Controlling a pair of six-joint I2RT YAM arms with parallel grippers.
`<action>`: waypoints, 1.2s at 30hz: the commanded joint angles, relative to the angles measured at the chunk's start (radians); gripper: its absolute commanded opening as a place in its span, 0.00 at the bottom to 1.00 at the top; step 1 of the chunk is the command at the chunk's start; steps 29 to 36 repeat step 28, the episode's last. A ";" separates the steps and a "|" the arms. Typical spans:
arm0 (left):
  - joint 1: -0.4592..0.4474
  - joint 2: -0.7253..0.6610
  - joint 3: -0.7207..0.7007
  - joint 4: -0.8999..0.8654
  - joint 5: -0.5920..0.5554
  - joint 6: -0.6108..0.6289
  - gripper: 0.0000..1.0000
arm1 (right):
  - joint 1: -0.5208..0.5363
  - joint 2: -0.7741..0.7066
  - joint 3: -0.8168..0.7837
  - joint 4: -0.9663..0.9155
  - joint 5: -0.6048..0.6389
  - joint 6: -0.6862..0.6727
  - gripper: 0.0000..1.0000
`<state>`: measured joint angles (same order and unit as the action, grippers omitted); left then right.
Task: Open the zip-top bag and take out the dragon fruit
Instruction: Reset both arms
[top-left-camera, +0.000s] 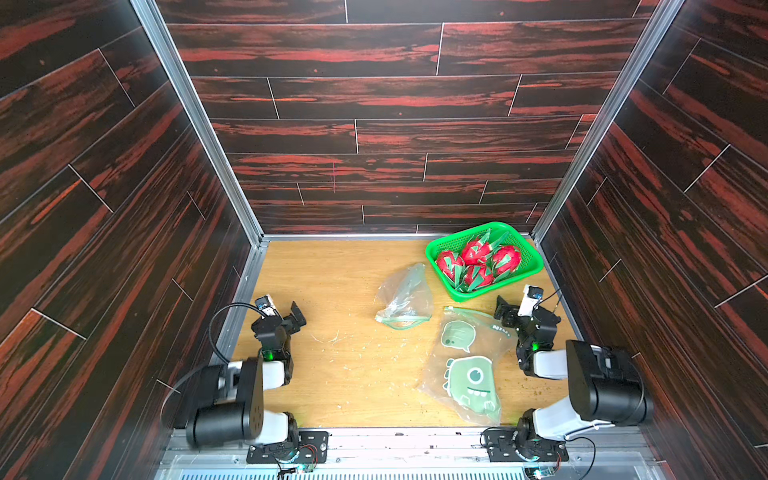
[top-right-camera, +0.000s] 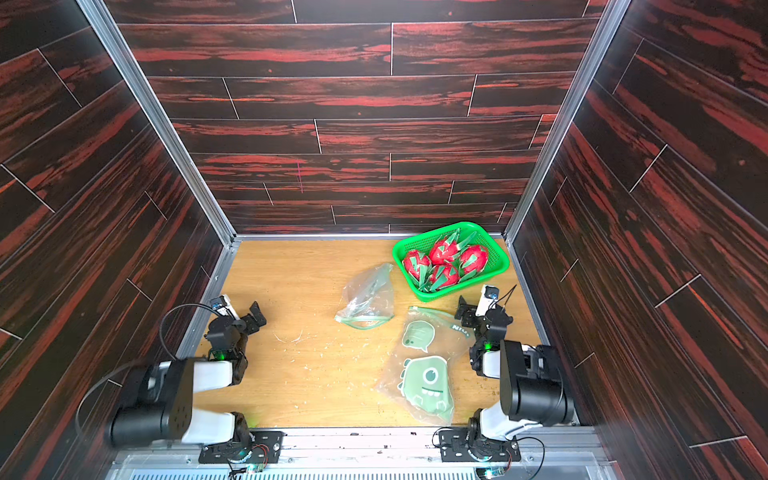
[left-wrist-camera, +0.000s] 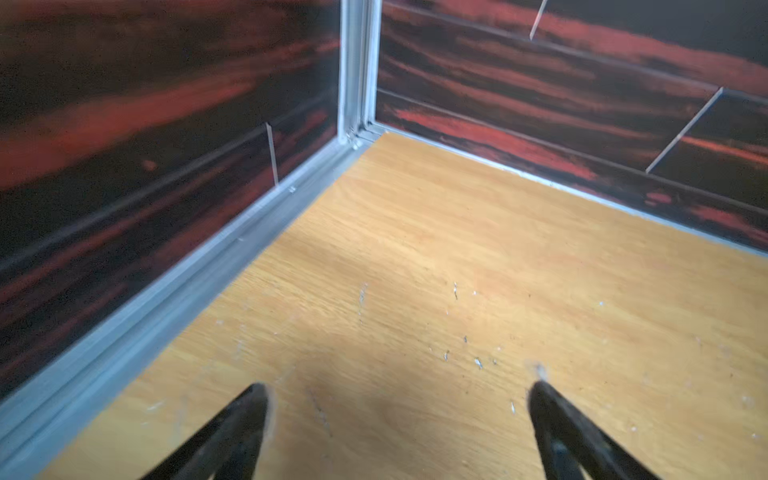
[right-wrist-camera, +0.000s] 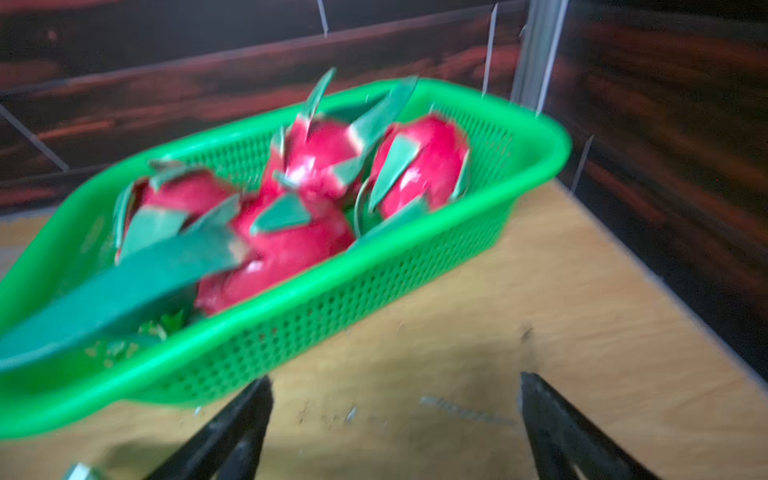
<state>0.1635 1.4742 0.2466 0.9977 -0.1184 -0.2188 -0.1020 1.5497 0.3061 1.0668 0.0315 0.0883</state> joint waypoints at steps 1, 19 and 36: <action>0.002 0.075 0.013 0.148 0.046 0.003 1.00 | -0.002 0.002 0.005 0.045 -0.038 -0.016 0.96; -0.090 0.064 0.180 -0.191 0.040 0.125 1.00 | -0.003 0.012 0.004 0.070 -0.040 -0.013 0.96; -0.090 0.061 0.173 -0.182 0.039 0.127 1.00 | -0.003 0.011 0.004 0.069 -0.039 -0.013 0.96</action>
